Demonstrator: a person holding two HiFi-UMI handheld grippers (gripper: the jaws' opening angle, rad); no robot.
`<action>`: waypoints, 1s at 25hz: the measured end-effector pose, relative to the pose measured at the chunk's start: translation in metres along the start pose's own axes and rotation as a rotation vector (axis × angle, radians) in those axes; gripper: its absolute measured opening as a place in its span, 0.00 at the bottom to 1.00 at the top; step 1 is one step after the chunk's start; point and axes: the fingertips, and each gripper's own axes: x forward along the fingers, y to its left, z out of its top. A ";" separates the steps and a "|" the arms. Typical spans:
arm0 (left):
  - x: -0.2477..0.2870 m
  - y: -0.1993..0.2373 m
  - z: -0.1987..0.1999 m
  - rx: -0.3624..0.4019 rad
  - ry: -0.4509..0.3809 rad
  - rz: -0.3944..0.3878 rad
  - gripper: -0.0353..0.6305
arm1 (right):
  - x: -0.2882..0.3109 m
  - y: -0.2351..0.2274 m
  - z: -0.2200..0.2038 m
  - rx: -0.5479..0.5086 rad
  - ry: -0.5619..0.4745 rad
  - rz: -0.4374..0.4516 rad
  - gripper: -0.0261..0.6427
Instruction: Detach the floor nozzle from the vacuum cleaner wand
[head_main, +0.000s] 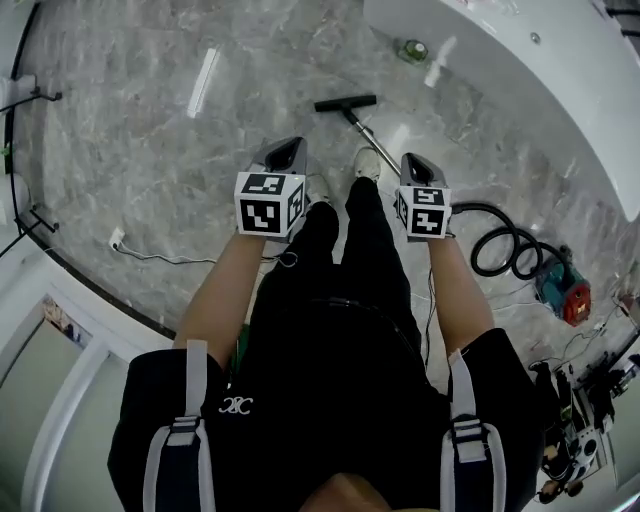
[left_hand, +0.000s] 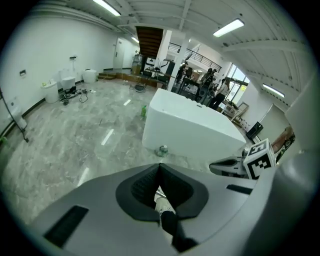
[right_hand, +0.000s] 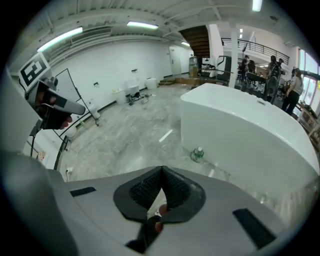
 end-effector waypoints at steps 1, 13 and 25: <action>0.014 0.003 -0.009 0.006 0.019 0.012 0.05 | 0.019 -0.005 -0.006 -0.016 0.018 0.011 0.04; 0.214 0.071 -0.136 -0.120 0.185 0.056 0.05 | 0.240 -0.057 -0.128 0.076 0.296 0.056 0.04; 0.347 0.077 -0.291 -0.345 0.266 0.007 0.05 | 0.420 -0.061 -0.284 -0.201 0.365 0.110 0.04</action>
